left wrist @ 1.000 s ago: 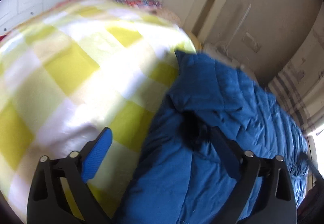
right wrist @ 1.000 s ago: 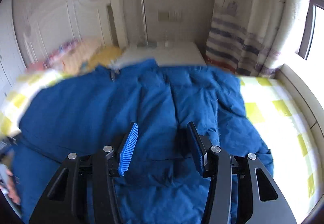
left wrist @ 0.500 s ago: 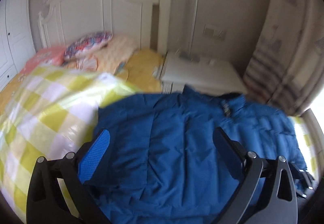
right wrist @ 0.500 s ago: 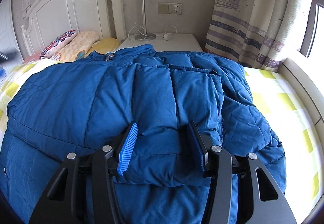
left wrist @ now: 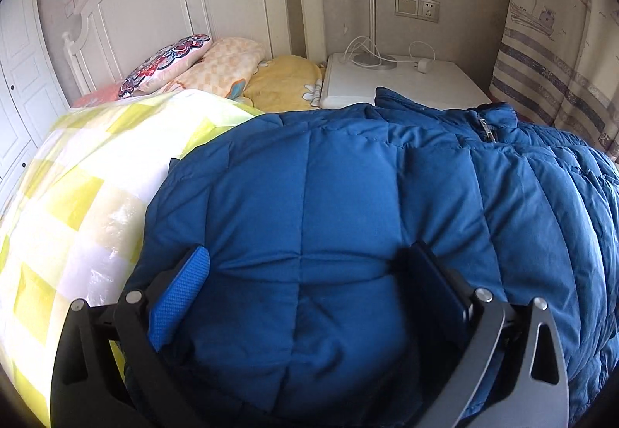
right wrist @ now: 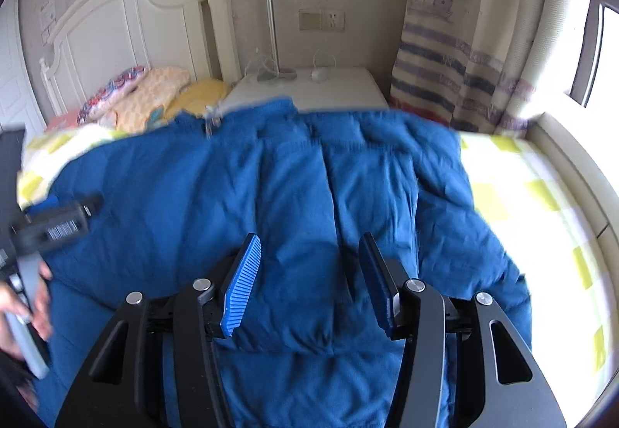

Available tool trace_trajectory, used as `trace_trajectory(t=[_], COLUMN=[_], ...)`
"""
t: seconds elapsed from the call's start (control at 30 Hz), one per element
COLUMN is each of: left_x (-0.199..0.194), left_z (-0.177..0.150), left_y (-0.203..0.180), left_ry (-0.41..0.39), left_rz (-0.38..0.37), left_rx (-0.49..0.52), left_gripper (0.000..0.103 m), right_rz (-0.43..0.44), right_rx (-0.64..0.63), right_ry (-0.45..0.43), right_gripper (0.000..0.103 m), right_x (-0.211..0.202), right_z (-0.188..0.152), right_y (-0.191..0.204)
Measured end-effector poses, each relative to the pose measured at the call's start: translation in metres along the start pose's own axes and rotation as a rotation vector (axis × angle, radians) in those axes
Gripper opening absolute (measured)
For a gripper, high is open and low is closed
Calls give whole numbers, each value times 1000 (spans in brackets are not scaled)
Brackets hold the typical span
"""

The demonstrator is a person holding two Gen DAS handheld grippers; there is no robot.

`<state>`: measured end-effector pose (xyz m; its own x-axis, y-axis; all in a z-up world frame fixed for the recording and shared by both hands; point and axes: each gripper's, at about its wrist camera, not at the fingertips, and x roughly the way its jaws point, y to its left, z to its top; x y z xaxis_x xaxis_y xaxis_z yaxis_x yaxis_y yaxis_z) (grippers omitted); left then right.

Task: Fold large clothes

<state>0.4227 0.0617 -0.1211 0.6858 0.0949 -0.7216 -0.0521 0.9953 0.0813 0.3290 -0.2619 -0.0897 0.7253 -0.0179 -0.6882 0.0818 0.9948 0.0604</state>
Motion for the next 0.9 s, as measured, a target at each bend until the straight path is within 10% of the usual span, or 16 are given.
trace_trajectory(t=[0.17,0.3,0.9], left_x=[-2,-1,0], left_z=[1,1,1], left_y=[-4,-3,-2], left_ry=[1,1,4], left_rz=[4,3,7], left_rx=[3,2,0], left_gripper=[101,101,101], right_rz=[-61,-89,-63], right_rx=[-95,-81,6], right_ry=[-55,95,96], right_gripper=[73,75,80], right_x=[18,78,66], right_z=[46,52,50], right_y=[18,11,-17])
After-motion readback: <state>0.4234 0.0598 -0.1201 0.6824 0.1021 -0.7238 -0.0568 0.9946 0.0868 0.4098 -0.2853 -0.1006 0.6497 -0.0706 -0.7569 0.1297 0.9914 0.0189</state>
